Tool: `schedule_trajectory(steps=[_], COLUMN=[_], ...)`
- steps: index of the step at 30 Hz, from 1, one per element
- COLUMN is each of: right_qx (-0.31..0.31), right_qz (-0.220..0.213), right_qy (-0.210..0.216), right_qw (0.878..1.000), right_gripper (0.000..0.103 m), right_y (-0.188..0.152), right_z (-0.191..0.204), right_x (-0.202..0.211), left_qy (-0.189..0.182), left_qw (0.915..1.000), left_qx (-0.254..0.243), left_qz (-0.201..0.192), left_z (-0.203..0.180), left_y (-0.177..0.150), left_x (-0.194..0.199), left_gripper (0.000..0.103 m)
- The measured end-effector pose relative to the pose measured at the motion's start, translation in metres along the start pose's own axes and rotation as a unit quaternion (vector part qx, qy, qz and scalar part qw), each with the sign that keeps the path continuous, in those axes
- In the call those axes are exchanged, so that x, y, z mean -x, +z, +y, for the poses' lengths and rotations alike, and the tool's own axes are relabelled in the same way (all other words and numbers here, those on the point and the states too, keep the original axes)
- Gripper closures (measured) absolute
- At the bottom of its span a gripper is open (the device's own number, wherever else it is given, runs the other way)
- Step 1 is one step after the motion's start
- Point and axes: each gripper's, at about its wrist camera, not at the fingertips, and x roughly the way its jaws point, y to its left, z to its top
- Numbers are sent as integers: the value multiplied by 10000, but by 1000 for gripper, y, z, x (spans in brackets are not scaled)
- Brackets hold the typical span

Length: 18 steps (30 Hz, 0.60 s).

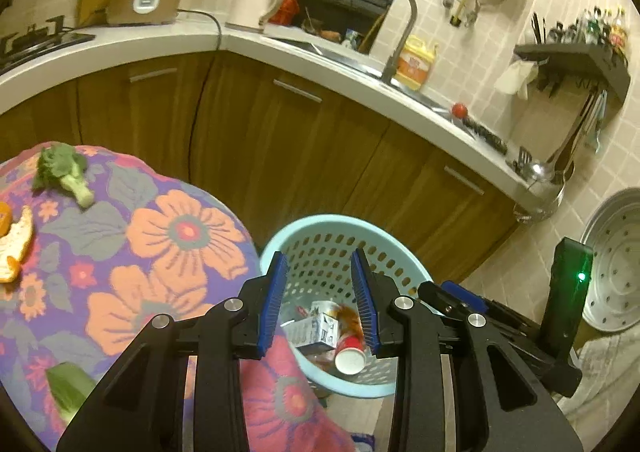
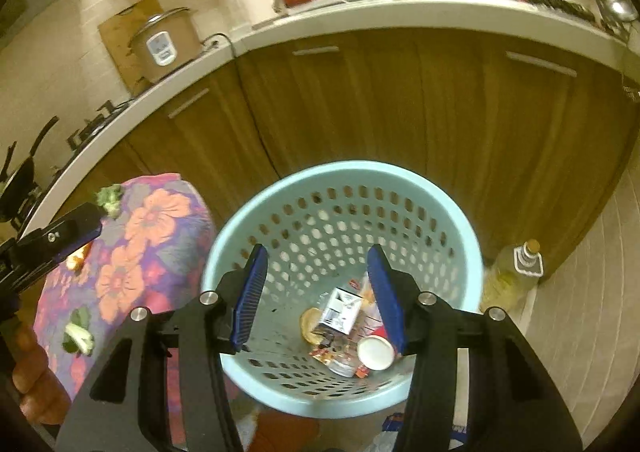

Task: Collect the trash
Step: 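Move both open tools back toward the peels and bok choy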

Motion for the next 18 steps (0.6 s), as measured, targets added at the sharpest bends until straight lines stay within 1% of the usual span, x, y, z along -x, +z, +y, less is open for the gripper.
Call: schedule_trajectory(steps=[2,3,5,8,12,18], right_qx=[124,185,299,498,763,1211], right_qz=[-53,-68,-90,-95,-58,77], right_qy=[80,121,192,337,579,915], right_qw=[9999,9997,9993,9981,9954,9884], right_gripper=[55,55,55,55,55,55], right_y=[1,1,1,-1,-6,-19], right_z=[13,20,31,54,85,135], right_x=[5,8,11,13,13,8], left_qy=[42,68,147,263,479,939], left_qw=[9999,9999,9994,9983,9953,9859], left_qx=[63,96,184,320,529,1024], left_qz=[-70,-111,-242,-411,-651,-933], left_z=[7,11,21,36,64,117], left_y=[1,1,2,3,3,-2], left_x=[9,14,27,45,74,111], left_gripper=[69,64,58,54,43,43])
